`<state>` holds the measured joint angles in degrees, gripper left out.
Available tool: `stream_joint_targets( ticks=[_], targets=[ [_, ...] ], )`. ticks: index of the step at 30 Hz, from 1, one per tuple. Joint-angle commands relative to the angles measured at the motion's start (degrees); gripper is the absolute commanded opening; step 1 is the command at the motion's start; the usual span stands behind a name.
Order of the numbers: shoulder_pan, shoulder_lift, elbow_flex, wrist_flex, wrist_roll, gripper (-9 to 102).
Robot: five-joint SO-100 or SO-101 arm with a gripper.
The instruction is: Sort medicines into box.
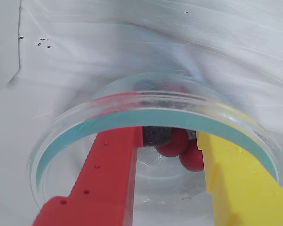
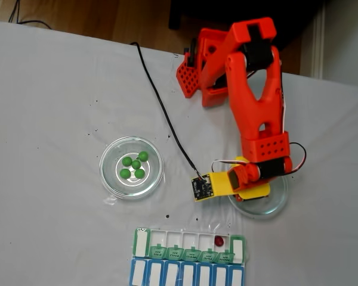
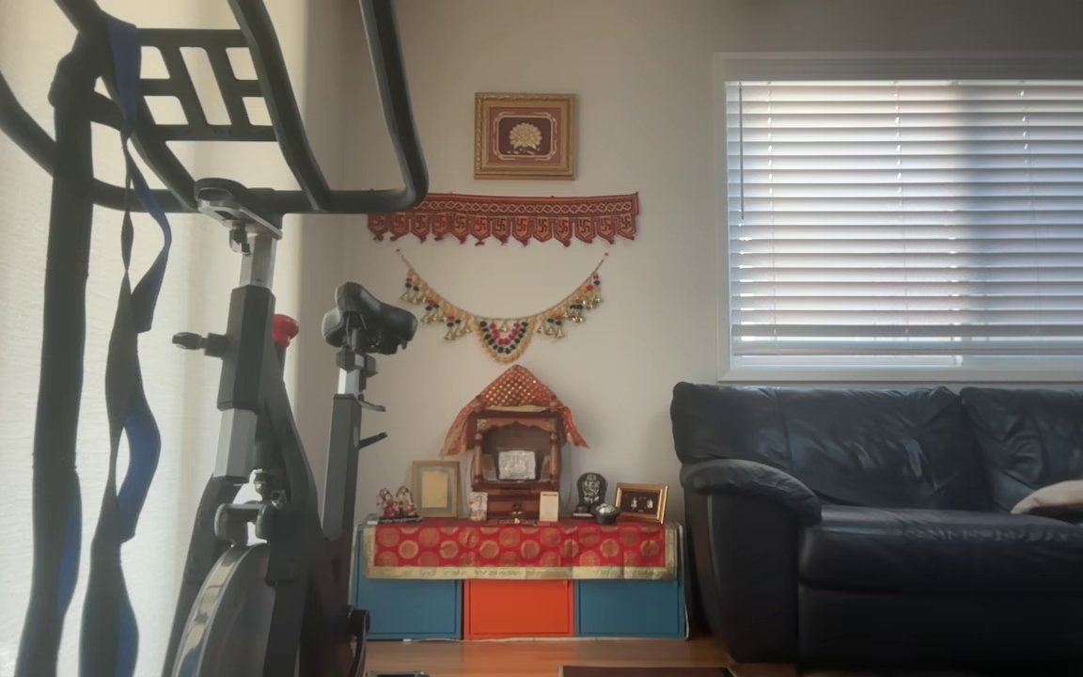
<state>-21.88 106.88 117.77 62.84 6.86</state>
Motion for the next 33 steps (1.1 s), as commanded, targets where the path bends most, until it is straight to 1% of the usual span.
stream_joint_targets(
  ticks=[1, 21, 28, 33],
  targets=[
    [-0.4, 4.6, -0.5, 1.2, 0.0, 1],
    [-6.9, 11.5, -0.6, 5.5, -0.6, 1],
    [-11.1, 17.6, 1.9, 4.7, -0.8, 1],
    [-11.8, 20.4, 1.9, 3.8, -1.3, 1]
  ],
)
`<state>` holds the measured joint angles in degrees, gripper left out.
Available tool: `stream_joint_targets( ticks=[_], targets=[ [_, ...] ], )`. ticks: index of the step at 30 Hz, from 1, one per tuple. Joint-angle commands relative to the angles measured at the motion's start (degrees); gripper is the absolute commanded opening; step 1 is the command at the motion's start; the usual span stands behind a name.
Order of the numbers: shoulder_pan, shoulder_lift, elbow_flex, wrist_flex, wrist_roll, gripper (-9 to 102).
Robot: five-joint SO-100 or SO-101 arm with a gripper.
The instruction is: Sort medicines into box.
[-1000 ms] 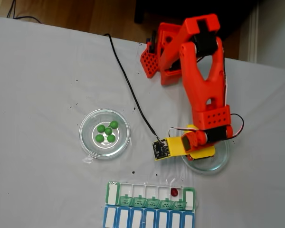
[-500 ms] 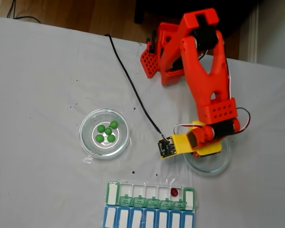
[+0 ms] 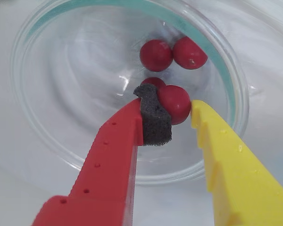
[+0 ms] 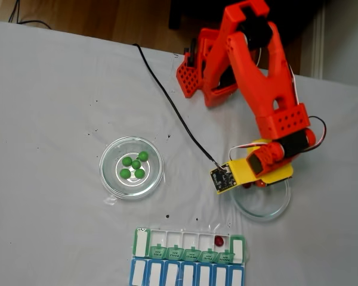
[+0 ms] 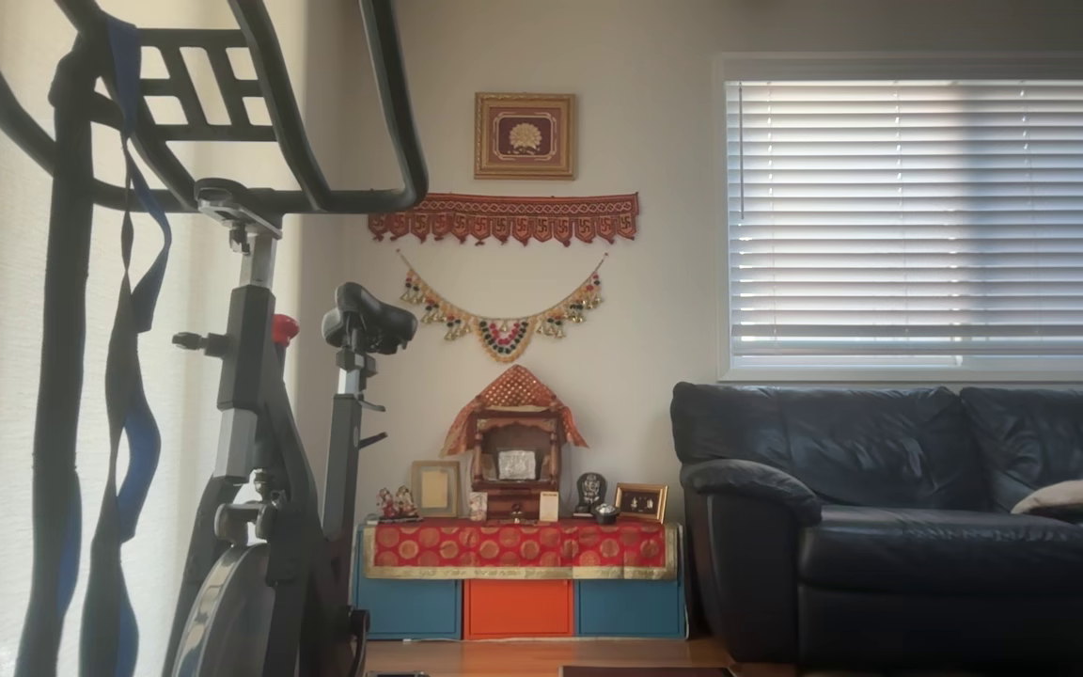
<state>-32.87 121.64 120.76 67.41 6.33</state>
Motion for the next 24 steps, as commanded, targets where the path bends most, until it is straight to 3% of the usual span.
stream_joint_targets(
  ticks=[1, 11, 24],
  targets=[
    [-0.7, 6.3, -1.1, -1.0, -0.9, 1],
    [3.9, 12.2, -5.7, 0.6, -3.3, 1],
    [15.3, 6.2, -16.5, 2.0, -8.1, 1]
  ],
)
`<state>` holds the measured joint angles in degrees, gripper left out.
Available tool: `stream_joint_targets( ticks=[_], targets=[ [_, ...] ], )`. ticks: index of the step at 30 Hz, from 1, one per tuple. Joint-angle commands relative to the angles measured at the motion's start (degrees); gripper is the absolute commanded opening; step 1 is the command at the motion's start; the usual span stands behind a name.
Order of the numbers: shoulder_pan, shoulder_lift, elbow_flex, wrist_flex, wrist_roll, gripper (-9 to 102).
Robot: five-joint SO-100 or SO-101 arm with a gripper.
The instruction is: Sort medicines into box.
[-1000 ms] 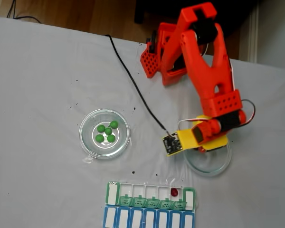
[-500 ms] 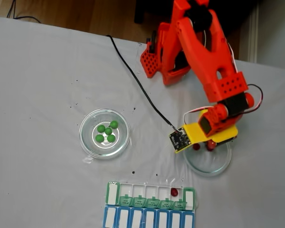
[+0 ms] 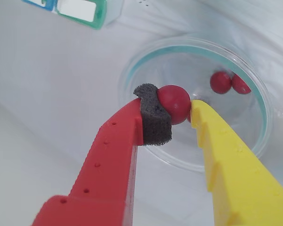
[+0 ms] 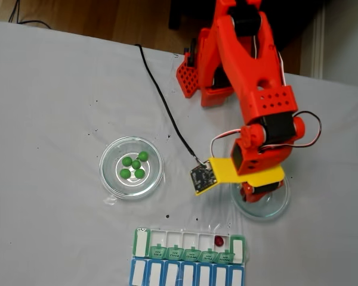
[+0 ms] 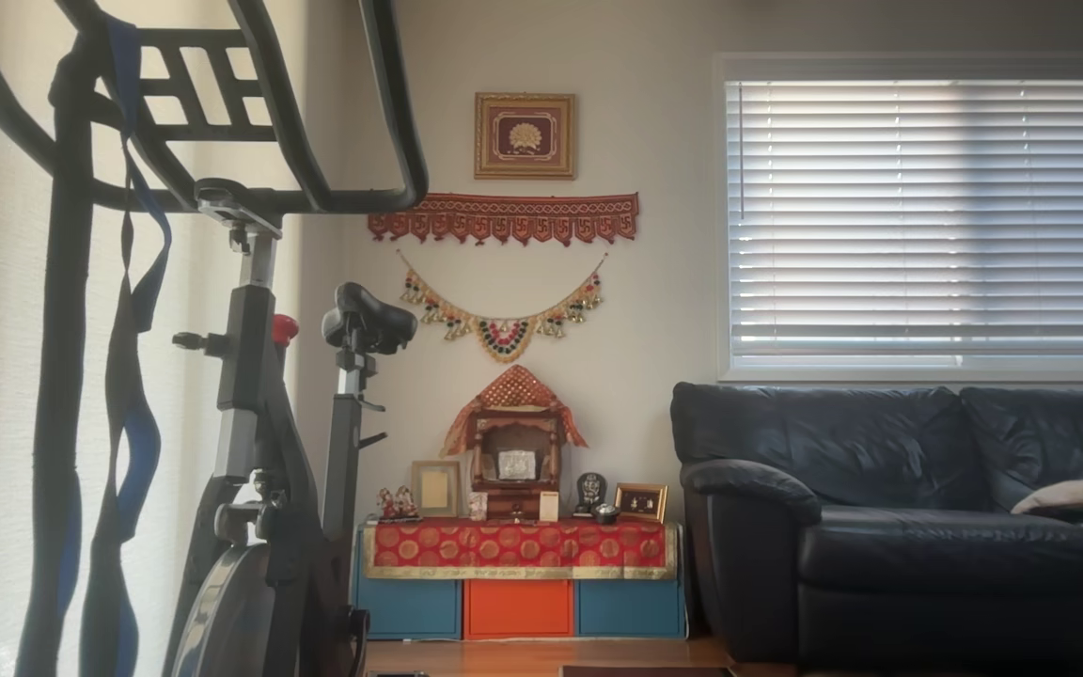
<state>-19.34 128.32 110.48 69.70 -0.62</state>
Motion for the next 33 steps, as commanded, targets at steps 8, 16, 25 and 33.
stream_joint_targets(
  ticks=[8, 16, 25, 33],
  targets=[
    [8.4, -11.6, -10.5, -7.6, -4.5, 1],
    [11.3, -27.8, -25.5, -7.1, -4.5, 1],
    [13.1, -37.4, -37.8, -4.1, -4.3, 1],
    [12.7, -39.6, -40.4, -3.8, -4.6, 1]
  ],
)
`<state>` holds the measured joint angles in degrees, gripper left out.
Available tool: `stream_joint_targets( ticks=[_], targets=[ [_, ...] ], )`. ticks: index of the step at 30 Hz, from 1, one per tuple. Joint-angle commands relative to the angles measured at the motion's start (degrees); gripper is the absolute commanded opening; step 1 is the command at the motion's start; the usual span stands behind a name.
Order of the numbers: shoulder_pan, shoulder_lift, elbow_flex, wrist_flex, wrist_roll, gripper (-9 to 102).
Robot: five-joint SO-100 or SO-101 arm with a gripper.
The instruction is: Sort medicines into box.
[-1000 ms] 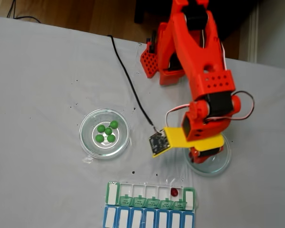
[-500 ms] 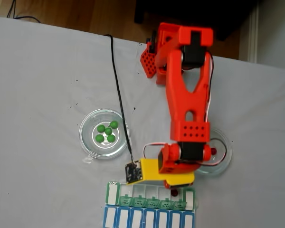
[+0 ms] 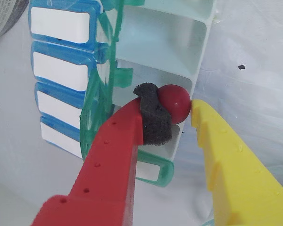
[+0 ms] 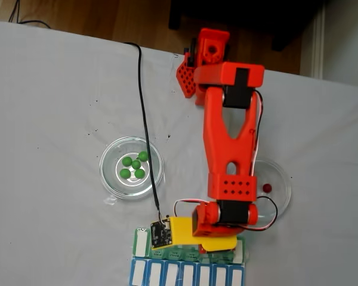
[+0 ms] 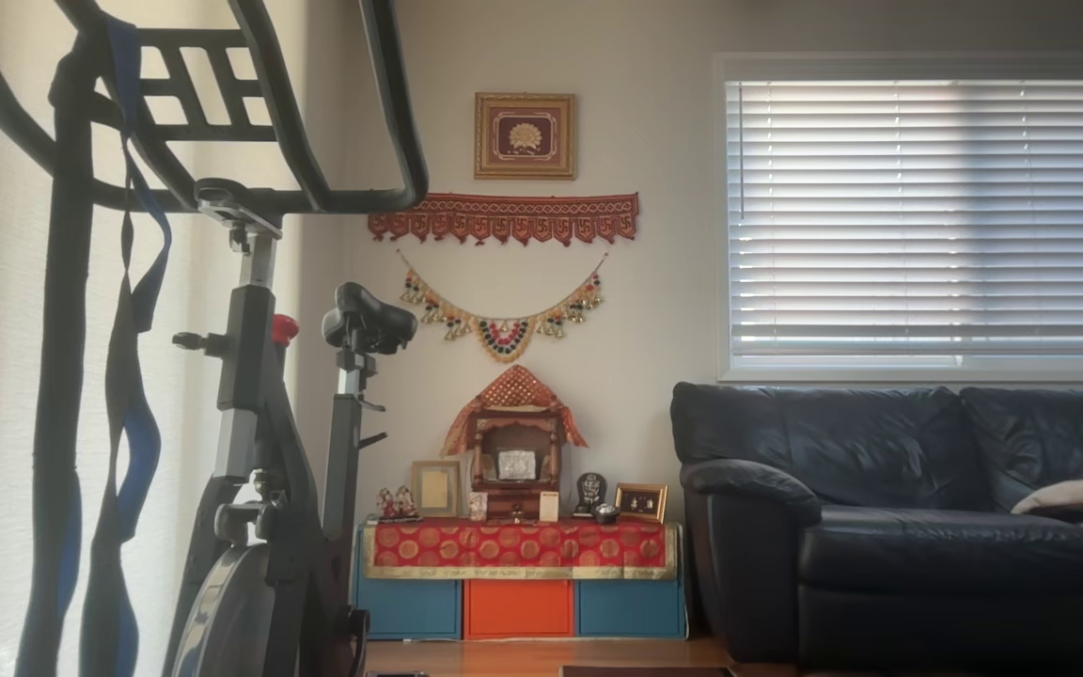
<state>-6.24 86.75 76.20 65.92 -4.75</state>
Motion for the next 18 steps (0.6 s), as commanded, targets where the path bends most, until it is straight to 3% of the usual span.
stream_joint_targets(
  ticks=[1, 12, 18],
  targets=[
    [-0.5, 1.8, -6.6, 0.1, -0.4, 1],
    [-1.4, -0.4, -9.0, 0.8, 0.1, 4],
    [-1.8, -1.3, -9.8, 2.4, 0.3, 16]
  ],
)
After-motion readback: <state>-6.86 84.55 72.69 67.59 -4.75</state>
